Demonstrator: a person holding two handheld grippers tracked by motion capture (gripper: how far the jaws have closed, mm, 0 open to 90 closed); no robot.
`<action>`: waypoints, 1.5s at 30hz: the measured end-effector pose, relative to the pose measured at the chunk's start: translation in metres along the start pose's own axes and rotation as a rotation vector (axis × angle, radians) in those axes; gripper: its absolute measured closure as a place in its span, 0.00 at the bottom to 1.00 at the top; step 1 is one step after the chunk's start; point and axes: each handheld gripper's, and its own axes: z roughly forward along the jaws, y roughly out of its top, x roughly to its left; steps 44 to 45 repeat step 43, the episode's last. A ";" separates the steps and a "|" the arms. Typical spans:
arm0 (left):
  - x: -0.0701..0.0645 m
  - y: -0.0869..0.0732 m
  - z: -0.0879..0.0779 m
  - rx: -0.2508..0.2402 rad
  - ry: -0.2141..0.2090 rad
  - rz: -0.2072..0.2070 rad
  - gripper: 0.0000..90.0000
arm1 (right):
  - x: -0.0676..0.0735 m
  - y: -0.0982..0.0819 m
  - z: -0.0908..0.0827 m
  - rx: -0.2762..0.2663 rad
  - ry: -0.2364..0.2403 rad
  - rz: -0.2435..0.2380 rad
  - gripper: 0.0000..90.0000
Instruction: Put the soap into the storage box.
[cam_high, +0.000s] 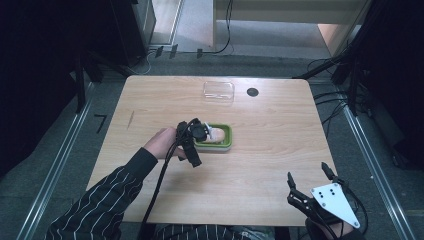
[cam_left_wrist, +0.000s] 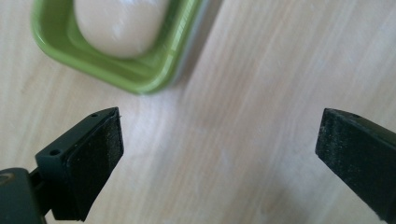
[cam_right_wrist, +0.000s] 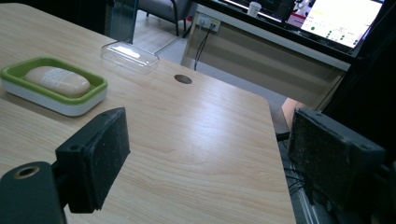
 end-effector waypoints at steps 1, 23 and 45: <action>-0.002 -0.003 0.000 0.003 0.000 -0.004 0.02 | 0.000 0.000 0.000 -0.003 0.001 -0.003 0.15; -0.033 -0.067 0.014 0.023 0.032 -0.122 0.01 | 0.001 0.000 -0.001 -0.006 0.002 -0.001 0.15; -0.057 -0.100 0.023 0.025 0.035 -0.103 0.01 | 0.000 0.000 0.000 -0.011 0.000 -0.002 0.15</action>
